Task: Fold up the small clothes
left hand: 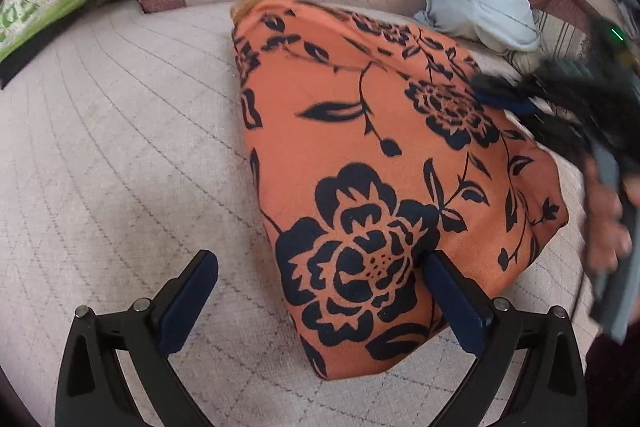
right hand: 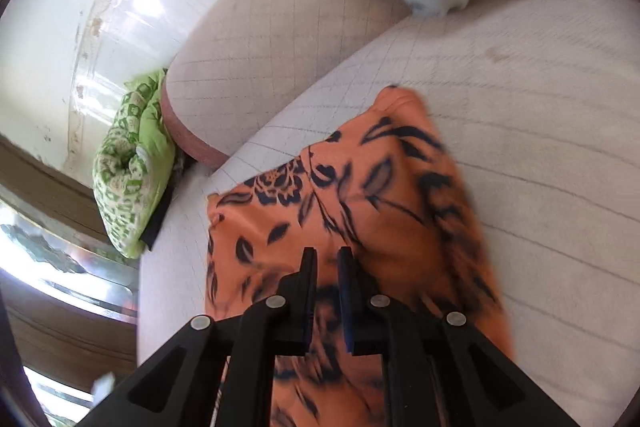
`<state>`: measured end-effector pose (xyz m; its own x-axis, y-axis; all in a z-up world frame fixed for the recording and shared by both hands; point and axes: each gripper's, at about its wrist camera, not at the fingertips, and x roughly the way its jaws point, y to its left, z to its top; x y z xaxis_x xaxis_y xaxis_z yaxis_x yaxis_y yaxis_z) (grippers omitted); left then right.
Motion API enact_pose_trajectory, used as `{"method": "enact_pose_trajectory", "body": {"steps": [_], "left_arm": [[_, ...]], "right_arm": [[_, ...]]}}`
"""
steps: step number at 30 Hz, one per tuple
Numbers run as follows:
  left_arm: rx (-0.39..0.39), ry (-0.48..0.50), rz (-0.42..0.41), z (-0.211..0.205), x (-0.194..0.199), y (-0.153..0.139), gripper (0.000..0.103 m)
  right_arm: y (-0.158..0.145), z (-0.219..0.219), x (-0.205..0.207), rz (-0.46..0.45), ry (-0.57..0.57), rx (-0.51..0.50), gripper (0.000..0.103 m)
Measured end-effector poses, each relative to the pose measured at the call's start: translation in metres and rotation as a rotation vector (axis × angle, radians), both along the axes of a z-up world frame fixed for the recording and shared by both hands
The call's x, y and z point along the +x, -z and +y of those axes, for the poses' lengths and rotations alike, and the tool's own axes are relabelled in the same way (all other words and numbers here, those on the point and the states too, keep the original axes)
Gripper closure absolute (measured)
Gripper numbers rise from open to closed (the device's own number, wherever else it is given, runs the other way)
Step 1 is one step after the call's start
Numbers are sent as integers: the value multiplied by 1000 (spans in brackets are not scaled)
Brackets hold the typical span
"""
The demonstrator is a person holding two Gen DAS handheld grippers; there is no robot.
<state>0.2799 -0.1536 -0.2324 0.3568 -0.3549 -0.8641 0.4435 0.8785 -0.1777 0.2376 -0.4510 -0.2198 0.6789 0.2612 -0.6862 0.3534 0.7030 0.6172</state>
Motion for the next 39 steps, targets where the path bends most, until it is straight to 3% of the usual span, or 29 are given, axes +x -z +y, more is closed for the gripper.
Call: {"method": "enact_pose_trajectory", "body": {"steps": [7,10,12,17,19,25,27,30,39], "left_arm": [[-10,-14,-50,6,-11,-16,1],[40,-4,18,3,-11,-1,1],[37,2,91,3,-9,14,1],[31,1,82,5,-10,9,1],[22,-24,53,10,-8,3,1],[-13,-69,-1,25,2,-12,1],[6,-56,5,22,3,-7,1],[40,-39,52,9,10,11,0],[79,-25,-8,-1,3,4,1]], "right_arm": [[-25,19,-75,-10,35,-62,88],[-12,24,-87,69,50,-121,88],[10,20,-84,115,48,-99,90],[17,5,-81,81,58,-27,90],[10,-1,-84,50,71,5,90],[-14,-2,-82,-53,92,-54,89],[-10,0,-76,-36,77,-36,89],[12,12,-57,80,37,-43,90],[8,19,-53,85,20,-89,89]]}}
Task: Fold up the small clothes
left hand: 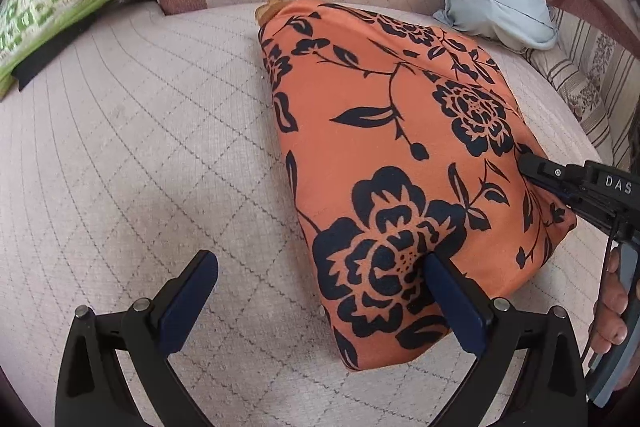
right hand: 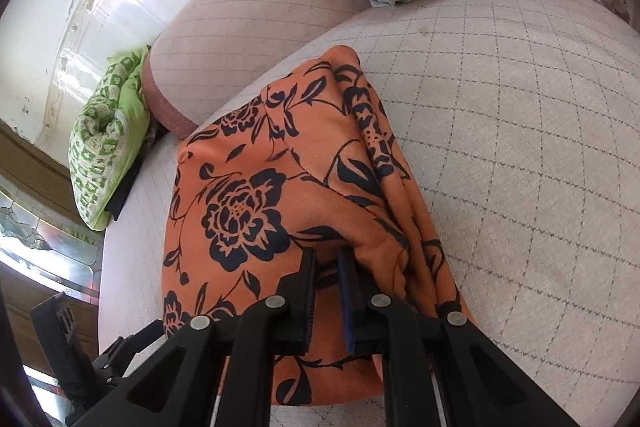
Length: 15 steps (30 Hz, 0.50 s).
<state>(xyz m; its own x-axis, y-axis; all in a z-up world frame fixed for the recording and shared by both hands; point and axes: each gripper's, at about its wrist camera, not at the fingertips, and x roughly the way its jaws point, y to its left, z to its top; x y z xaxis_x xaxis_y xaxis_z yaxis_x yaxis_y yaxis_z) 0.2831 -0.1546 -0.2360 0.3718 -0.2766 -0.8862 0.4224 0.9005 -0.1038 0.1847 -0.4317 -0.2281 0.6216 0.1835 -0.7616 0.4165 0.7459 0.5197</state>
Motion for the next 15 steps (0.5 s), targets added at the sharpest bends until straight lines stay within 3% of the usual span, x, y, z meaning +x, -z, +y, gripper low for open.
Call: {"method": "enact_pose_trajectory", "body": {"steps": [8,12,15], "left_arm": [[22,-2,-44,-5,-2,-6,1],[22,-4,-45,-3,-5,-8,1],[25,1,-41,-6,-4,-5,1]], "right_arm": [[-2,3,5,-10,-7,-6,89],[-26,1,18,-108,-43,-14,89],[-31,-5,43,-125,-62,21,89]]}}
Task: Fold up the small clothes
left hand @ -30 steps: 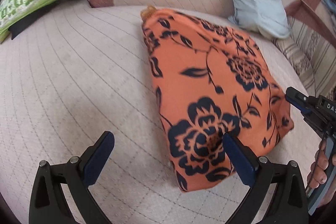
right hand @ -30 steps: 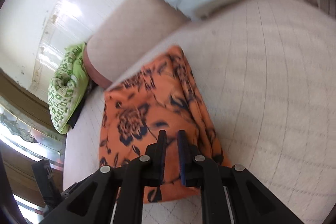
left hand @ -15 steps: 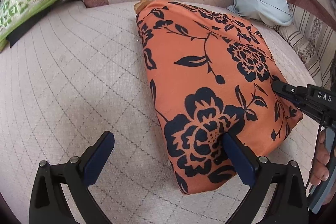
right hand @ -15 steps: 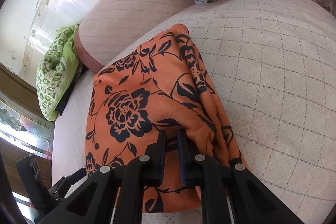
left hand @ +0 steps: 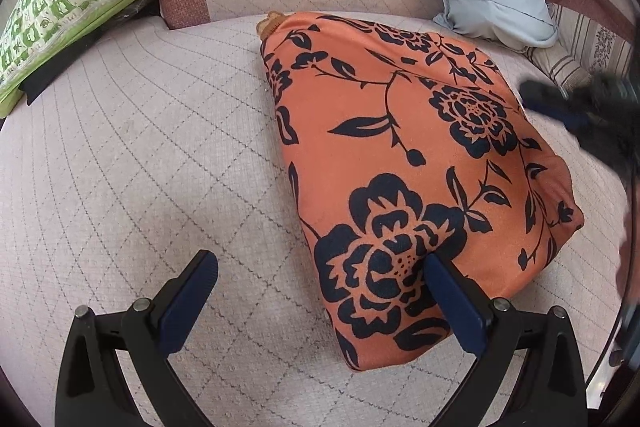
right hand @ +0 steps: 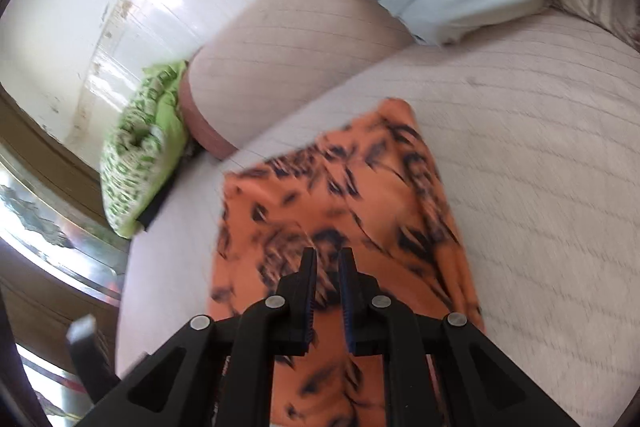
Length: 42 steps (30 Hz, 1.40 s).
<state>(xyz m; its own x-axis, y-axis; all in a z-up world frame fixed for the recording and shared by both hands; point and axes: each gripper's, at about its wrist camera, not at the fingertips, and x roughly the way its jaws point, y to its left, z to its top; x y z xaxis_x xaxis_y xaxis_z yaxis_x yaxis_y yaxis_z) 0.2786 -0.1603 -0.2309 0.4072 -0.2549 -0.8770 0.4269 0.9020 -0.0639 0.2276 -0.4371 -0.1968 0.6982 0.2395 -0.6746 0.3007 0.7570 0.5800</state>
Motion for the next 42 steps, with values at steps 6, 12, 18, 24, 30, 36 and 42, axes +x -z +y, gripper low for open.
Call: {"method": "enact_pose_trajectory", "body": {"steps": [6,12,18,24,30,36,42], "left_arm": [[-2,9,11,-2,3,4,1],[-16,11,32,-1,6,8,1],[-15,-11,55,2,3,9,1],[-6,-8,56,2,-6,11,1],[4,7,54,-4,-11,13,0],[-8,9,71,-4,-10,16,0],[9,7,49,-7,-15,15,0]], "right_arm": [[28,-3,81,154,-73,-48,90],[34,-14,130,200,0,-180,90],[4,20,137,112,-141,-83,88],[0,93,167,168,-408,-83,88],[37,97,212,264,-357,-164,90],[7,69,186,121,-184,-114,90],[-19,54,95,85,-136,-117,90]]}}
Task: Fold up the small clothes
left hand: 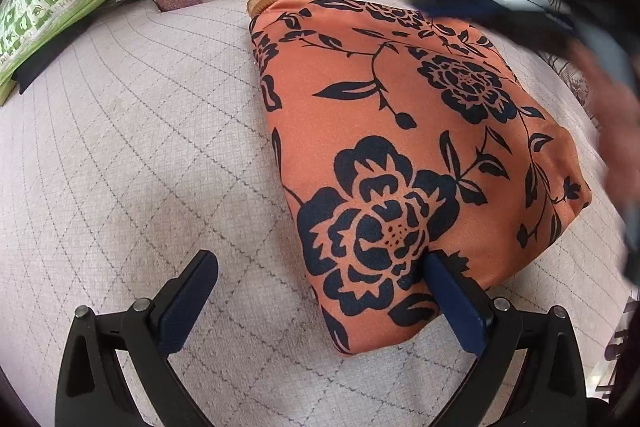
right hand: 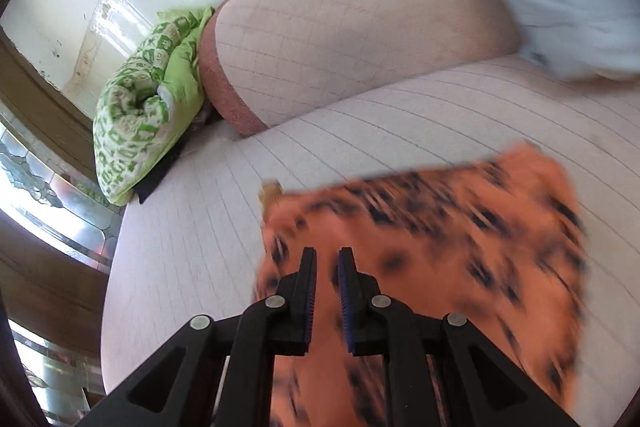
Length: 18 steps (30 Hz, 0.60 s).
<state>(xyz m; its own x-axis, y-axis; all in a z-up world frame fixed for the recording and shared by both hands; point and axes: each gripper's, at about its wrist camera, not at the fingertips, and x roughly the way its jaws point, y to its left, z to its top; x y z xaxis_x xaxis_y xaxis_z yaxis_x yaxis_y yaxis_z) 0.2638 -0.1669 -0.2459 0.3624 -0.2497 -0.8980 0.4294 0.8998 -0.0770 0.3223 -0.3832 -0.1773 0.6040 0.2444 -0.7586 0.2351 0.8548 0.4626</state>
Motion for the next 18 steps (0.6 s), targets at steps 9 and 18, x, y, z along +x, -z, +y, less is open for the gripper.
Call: {"method": "enact_pose_trajectory", "body": {"steps": [9,18], "left_arm": [[43,3,-19,-12,-16,4,0],[52,-35,9,-12,-33,6,0]], "right_arm": [[50,-34,-138,133,133,61,89],[62,-36,-164,124,153,114,89]]}}
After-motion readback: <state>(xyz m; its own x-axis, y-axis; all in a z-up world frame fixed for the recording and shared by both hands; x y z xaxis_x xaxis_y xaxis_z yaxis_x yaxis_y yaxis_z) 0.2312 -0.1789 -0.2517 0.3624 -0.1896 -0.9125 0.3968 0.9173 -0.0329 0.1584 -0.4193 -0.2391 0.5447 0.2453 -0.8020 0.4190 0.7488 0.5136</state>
